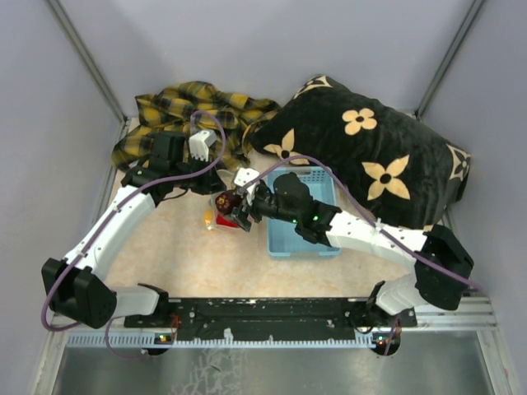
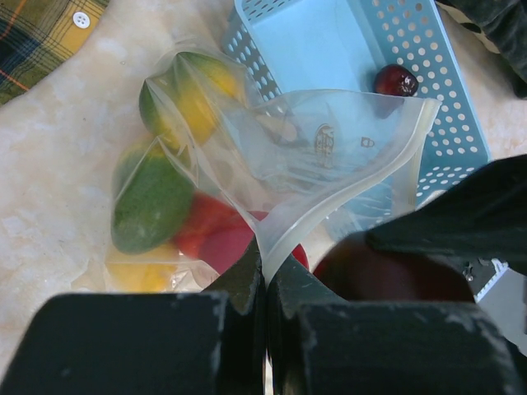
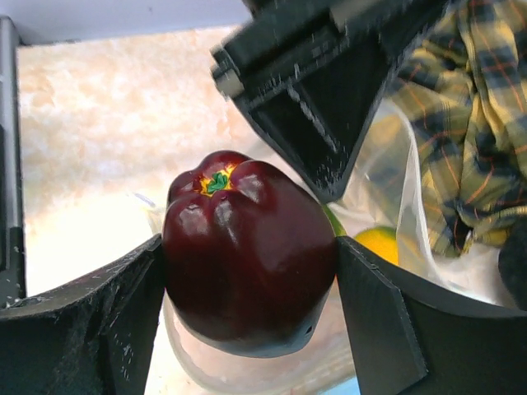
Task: Place the food in the zip-top bag and seal the zipper
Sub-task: Place the fake fruit in the zipper food storage bag.
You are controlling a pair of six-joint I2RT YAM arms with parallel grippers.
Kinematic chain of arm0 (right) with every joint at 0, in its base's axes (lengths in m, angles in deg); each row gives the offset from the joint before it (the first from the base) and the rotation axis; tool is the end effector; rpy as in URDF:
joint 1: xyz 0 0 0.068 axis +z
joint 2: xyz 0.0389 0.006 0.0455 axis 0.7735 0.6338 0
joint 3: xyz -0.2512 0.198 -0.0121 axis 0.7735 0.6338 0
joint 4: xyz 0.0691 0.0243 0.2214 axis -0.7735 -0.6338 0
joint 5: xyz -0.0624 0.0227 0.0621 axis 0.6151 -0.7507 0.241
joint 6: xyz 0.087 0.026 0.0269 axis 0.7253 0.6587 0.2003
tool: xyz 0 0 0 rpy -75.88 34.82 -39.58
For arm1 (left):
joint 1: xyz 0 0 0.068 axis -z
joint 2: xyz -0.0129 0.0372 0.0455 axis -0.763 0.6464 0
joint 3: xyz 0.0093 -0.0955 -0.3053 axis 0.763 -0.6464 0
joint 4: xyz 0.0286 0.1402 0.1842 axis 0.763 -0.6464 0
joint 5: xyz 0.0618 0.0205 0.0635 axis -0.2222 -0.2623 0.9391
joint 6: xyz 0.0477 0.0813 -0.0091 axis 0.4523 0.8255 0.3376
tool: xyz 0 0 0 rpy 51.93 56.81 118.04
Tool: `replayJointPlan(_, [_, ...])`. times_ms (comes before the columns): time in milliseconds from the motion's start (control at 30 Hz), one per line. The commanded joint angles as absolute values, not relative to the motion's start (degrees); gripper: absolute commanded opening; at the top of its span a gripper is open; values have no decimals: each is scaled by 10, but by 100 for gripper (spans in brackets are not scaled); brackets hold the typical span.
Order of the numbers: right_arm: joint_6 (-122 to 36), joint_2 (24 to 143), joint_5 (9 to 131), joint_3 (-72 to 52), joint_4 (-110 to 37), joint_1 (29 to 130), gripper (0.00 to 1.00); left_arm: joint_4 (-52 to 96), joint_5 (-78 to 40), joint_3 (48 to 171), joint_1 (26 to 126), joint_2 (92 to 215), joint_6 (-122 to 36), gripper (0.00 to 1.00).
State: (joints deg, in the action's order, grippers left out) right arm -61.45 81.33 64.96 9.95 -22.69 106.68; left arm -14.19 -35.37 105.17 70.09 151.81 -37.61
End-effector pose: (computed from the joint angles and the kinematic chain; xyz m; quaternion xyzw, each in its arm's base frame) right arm 0.1721 0.2901 0.3631 -0.4843 0.5917 0.3226 0.5579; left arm 0.2408 -0.1272 0.3503 0.1957 0.8710 -0.2820 0.3516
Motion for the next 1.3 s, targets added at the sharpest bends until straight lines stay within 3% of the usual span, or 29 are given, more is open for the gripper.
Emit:
replayJointPlan(0, [-642, 824, 706, 117, -137, 1067, 55, -121, -367, 1051, 699, 1502, -375, 0])
replayJointPlan(300, [-664, 859, 828, 123, -128, 1061, 61, -121, -376, 1052, 699, 1499, -370, 0])
replayJointPlan(600, [-590, 936, 962, -22, -292, 1061, 72, -121, -392, 1052, 703, 1496, -366, 0])
replayJointPlan(867, [-547, 943, 902, -61, -346, 1060, 81, -116, -395, 1048, 704, 1498, -374, 0])
replayJointPlan(1267, [-520, 870, 820, -45, -388, 1061, 83, -107, -403, 1042, 704, 1507, -387, 0])
